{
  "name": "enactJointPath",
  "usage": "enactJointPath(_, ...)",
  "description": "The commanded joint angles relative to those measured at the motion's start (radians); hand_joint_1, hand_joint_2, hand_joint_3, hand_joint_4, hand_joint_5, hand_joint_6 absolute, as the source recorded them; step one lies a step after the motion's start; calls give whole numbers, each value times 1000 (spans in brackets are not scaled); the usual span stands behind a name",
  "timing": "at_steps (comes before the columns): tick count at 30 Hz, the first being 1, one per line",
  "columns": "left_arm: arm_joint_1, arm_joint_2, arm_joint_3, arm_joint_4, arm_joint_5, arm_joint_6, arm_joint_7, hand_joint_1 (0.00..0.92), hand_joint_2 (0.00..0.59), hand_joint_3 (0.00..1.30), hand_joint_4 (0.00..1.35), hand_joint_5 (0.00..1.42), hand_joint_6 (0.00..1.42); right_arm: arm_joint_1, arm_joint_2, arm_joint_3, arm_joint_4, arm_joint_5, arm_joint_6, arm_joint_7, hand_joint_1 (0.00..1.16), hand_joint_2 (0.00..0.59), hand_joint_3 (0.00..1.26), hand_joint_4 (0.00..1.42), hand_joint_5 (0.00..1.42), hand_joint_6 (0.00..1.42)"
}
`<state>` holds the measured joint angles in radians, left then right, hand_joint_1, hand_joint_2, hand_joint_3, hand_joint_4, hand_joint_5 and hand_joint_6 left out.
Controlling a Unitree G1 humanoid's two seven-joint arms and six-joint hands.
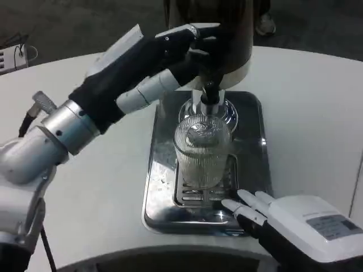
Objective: Grasp the cup under the faucet to collect the drink, then remove the cup.
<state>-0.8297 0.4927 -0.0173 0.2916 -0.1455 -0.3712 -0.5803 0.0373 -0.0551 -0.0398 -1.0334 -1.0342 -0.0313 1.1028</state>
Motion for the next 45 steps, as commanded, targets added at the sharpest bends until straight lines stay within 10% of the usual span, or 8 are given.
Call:
enactJointPath(1,-35,-20,-13,47,27,-11,-20,14,61,264,268,355,365,18,17,-27,-14,20,-34,5,629,434,95,0,16,65)
enactJointPath(30,-143,-13,-149,155,287,-176,-52,0,50,256,248,318,312,34,40,-107,-14,86,-45,2,619,438,95,0,27,65)
enactJointPath(38,-161,-1,-173,177,341,-231,-40,0,55,255,246,316,293,39,84,-187,-14,183,130,-22,603,404,19,0,74,80)
enactJointPath(45,-158,17,-193,172,375,-265,-22,0,55,253,246,316,291,35,46,-207,-14,248,259,-78,602,389,1,0,75,53)
